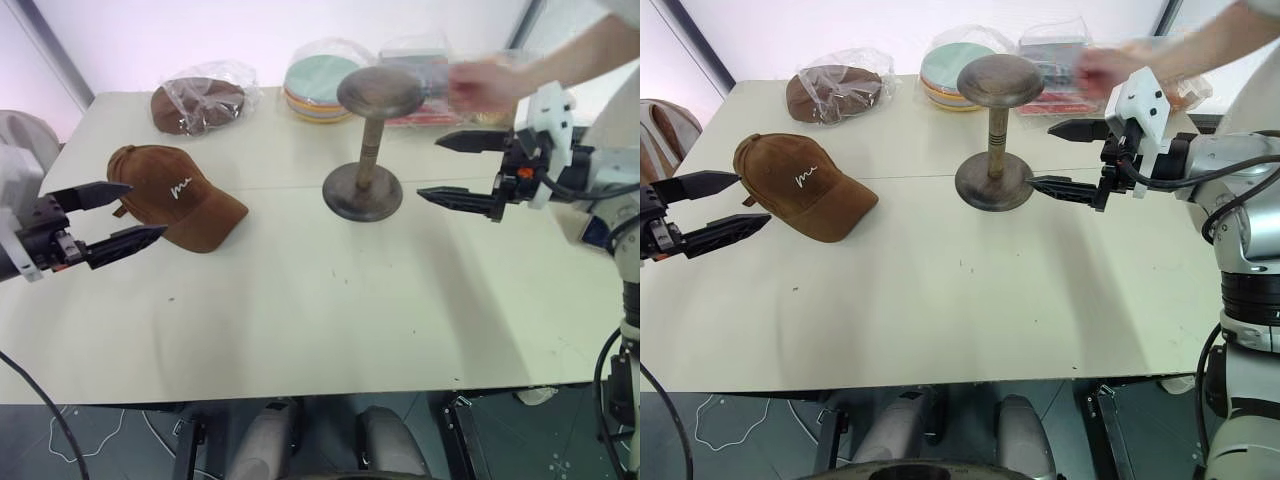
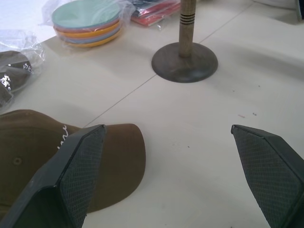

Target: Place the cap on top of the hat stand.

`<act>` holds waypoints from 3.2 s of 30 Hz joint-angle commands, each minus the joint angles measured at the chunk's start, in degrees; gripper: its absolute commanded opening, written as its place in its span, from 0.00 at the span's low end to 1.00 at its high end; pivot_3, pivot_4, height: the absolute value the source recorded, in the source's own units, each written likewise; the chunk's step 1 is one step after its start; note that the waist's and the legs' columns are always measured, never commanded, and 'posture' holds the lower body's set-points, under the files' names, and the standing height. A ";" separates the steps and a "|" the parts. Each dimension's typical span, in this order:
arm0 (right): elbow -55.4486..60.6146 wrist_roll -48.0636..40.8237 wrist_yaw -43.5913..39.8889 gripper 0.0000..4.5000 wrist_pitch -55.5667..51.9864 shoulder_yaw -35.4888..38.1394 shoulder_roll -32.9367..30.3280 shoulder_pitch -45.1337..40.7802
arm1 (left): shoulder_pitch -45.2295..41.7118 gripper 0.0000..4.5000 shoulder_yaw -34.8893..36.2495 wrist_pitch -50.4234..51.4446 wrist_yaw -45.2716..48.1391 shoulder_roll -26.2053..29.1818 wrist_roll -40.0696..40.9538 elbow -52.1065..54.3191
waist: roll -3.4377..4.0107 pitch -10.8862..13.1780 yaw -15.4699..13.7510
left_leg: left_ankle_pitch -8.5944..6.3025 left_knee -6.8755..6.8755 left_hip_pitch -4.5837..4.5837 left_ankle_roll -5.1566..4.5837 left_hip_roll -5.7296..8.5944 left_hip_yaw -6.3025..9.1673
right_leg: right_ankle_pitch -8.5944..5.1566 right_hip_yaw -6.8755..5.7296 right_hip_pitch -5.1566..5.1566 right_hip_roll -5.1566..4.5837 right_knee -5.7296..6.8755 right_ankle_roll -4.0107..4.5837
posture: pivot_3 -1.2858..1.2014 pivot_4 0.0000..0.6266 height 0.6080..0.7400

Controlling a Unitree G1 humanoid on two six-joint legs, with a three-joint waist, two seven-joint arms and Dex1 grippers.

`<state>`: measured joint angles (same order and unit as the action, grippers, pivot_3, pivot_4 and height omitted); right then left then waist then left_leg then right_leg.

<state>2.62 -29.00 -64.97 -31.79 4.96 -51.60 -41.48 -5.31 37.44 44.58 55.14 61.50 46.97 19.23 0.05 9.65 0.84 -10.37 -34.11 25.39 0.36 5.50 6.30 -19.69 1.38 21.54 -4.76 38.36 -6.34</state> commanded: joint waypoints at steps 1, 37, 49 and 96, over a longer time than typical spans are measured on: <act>1.63 -0.50 -0.14 1.00 0.49 0.82 -0.03 -1.58 | -0.26 0.99 1.82 -0.86 0.06 -0.01 0.41 1.58 | 0.00 0.00 0.00 | 0.00 0.00 0.00 0.00 0.00 0.00 | 0.00 0.00 0.00 0.00 0.00 0.00 | 0.52 0.24 1.00; 1.80 0.37 0.27 1.00 0.69 0.83 -0.50 -1.20 | 0.01 0.99 -1.44 -2.55 -2.37 0.36 -2.29 5.20 | 0.00 0.00 -0.01 | 0.01 -0.05 -0.01 0.00 0.00 0.00 | 0.00 0.00 -0.02 0.01 0.05 -0.01 | 0.52 0.24 1.00; 3.34 0.62 0.96 1.00 0.48 0.34 0.07 0.72 | -2.03 0.99 -29.44 -15.12 -24.87 -7.96 -33.57 11.31 | -0.02 -0.02 -0.17 | 0.01 -0.11 -0.04 0.00 0.01 -0.03 | 0.02 0.00 -0.08 0.03 0.09 -0.02 | 0.52 0.24 1.00; 4.29 0.78 0.84 1.00 -2.04 -2.04 0.03 -3.27 | -9.24 0.99 -49.25 -25.06 -56.20 -33.70 -84.78 -27.51 | 0.22 -0.26 -0.96 | 0.00 -0.83 -0.09 0.00 0.02 0.06 | 0.02 -0.06 -0.11 0.12 0.91 -0.03 | 0.52 0.24 1.00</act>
<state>6.24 -28.25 -64.01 -34.59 1.57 -51.02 -43.04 -16.67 -13.33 16.66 -1.67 27.42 -38.10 -5.32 0.27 9.39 -0.11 -10.37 -34.93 25.30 0.36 5.52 6.35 -19.68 1.33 21.43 -4.65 39.27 -6.37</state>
